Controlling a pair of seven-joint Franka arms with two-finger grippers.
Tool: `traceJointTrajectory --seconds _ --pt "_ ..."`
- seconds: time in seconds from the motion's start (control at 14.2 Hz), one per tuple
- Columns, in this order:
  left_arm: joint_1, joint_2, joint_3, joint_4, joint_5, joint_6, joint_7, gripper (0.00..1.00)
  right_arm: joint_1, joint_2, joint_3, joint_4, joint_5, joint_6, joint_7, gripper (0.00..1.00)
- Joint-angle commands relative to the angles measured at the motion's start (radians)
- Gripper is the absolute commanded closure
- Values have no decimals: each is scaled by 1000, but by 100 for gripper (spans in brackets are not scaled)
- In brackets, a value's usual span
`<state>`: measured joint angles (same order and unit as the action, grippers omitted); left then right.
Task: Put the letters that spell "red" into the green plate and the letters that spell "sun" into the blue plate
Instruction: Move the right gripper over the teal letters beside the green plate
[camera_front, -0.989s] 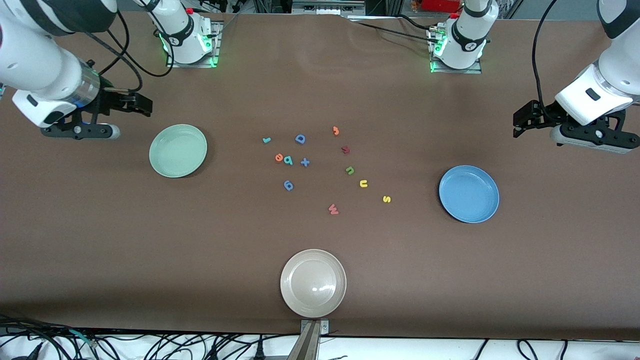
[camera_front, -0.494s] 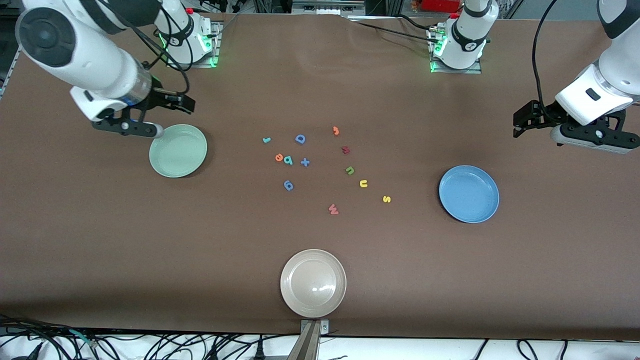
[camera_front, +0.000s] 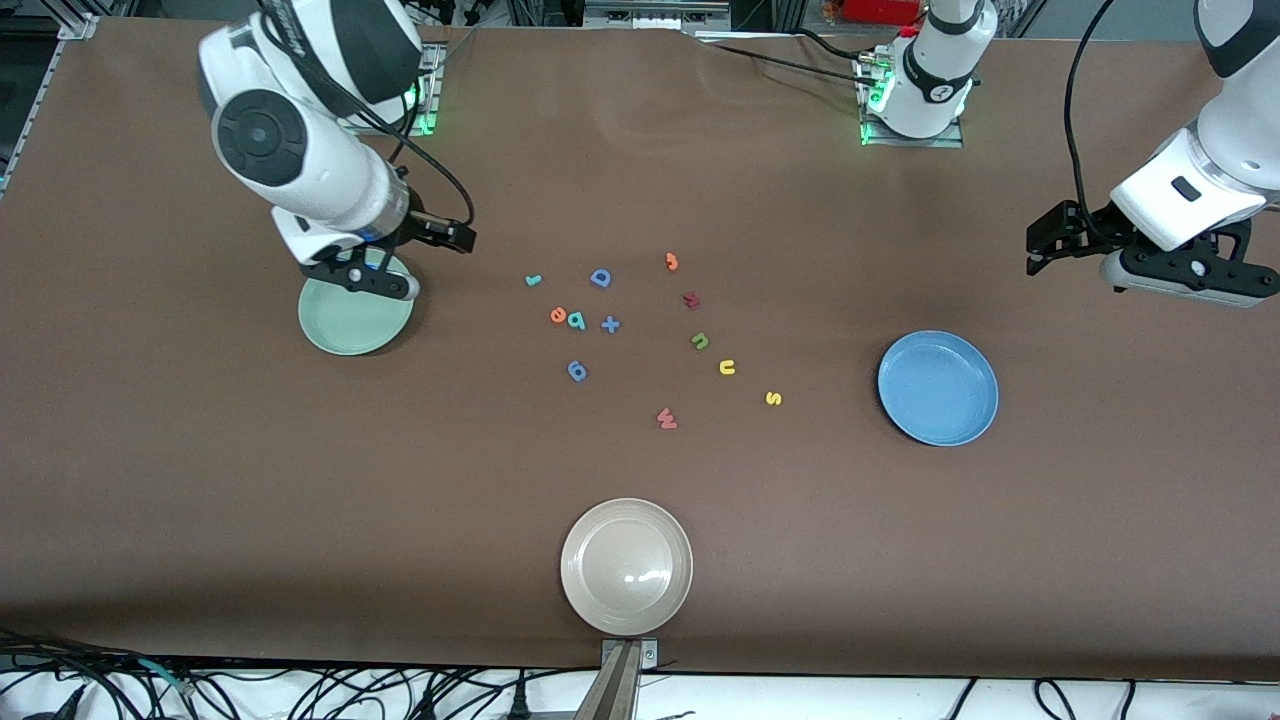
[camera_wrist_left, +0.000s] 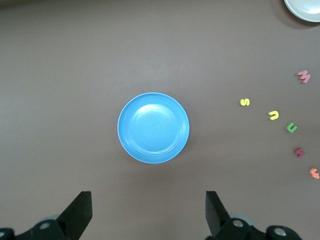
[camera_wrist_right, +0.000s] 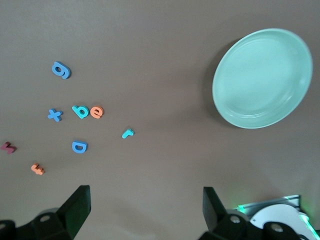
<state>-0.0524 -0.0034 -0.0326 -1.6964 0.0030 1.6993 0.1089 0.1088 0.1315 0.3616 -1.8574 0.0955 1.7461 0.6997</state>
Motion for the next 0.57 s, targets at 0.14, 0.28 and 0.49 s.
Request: traceJointTrajectory --seconds 0.14,0.28,0.49 --pt "-11 2 7 6 14 -7 -9 0 -5 -13 51 -213 21 177 70 1" --pt "-11 5 7 7 12 -7 -11 0 -3 6 57 -265 70 229 70 1" --pt "-11 5 7 6 12 -9 -11 0 -1 63 66 -304 92 282 78 1"
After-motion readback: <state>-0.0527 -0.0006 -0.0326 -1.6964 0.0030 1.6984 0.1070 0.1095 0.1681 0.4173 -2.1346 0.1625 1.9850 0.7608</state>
